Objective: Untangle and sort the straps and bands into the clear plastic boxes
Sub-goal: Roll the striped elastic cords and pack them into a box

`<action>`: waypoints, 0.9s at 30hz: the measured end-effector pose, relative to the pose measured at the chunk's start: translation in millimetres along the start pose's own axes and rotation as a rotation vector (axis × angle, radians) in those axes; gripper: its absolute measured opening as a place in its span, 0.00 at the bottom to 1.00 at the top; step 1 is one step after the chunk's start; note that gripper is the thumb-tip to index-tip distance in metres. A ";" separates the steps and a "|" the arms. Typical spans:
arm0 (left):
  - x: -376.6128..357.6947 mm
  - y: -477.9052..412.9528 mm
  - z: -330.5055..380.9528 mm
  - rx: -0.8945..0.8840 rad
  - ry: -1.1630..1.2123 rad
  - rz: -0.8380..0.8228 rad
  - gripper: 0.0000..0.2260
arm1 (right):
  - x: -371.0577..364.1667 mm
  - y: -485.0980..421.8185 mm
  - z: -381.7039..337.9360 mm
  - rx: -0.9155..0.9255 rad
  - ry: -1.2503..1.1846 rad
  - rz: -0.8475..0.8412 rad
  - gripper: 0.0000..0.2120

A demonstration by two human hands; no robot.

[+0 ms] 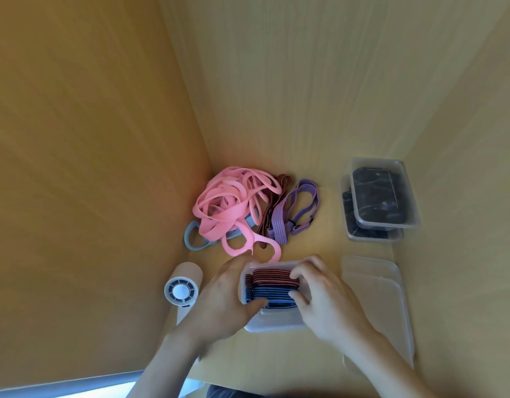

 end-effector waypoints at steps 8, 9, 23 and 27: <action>5.4 -68.4 16.7 0.073 0.190 0.171 0.08 | 12.0 -22.3 4.3 -0.050 -0.147 0.181 0.07; 3.9 -81.9 18.7 0.064 0.167 0.187 0.07 | 12.8 -25.6 6.6 -0.065 -0.166 0.196 0.07; -16.4 -177.9 -10.4 0.098 0.026 -0.014 0.25 | 20.6 -127.9 15.4 -0.173 -0.112 -0.008 0.27; -4.2 -182.3 -23.9 0.198 0.347 0.118 0.21 | 12.0 -148.8 20.3 -0.098 0.149 -0.052 0.25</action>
Point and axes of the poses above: each hand's wrist, its own y-axis away from the middle knuckle, its own x-axis out of the back of the hand, z = x × y, the point moved 2 cm from there along -y, towards the middle knuckle, and after that the axes turned 10 degrees about -x, right-handed, at the moved point
